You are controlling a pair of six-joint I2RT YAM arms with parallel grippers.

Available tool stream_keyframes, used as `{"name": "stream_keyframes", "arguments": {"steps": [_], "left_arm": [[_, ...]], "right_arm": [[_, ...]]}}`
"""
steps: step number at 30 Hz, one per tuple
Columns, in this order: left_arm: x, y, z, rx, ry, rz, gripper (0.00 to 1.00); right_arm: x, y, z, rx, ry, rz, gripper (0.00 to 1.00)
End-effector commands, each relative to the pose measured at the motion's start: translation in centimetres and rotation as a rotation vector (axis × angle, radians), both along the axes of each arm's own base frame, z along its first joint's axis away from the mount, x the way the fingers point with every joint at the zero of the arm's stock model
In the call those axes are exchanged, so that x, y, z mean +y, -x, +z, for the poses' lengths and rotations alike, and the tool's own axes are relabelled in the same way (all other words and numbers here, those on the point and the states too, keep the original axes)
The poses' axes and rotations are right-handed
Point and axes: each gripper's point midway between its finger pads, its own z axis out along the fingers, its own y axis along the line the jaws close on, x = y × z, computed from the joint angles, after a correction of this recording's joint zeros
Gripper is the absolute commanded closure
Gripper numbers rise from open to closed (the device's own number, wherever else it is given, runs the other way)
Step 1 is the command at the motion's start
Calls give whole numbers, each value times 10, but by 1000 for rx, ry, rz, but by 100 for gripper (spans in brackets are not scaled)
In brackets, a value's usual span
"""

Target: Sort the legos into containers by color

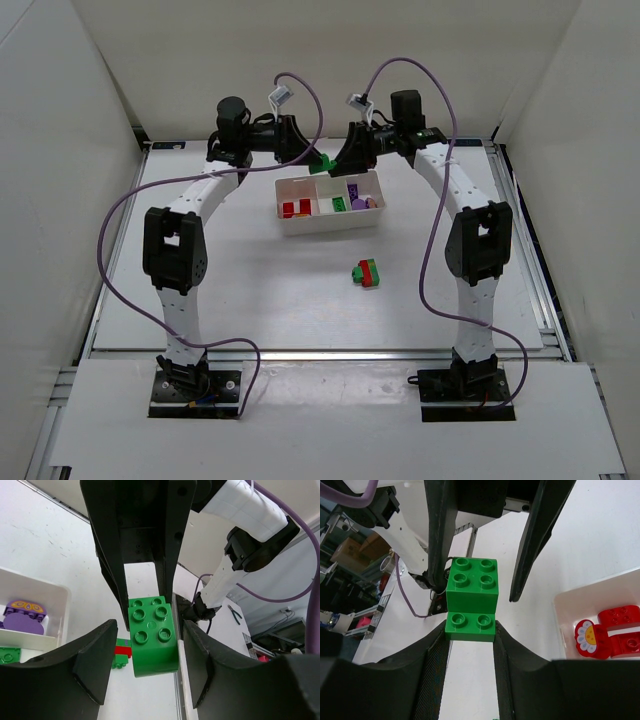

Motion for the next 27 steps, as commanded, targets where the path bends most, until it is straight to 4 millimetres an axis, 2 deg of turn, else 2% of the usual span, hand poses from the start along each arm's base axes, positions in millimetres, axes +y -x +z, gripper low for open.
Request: {"name": "stream_keyframes", "arguments": {"steps": [1,20,23,24,27], "left_arm": [[3,-1,22,-87,21,8,34],[-3,3,15,-52,14,-37,40],[-4,1,16,-50,16,-28,55],[-4,1,16,-47,16,-27,66],[-7,0,17,-49,18,-22,87]], "right_arm": [[-2,13,25,-64,-36,34,100],[6,10,30,-82,-41,40,100],[7,11,30,-77,-40,44,100],[7,11,29,-77,-40,44,100],[9,11,27,-72,-35,40,100]]}}
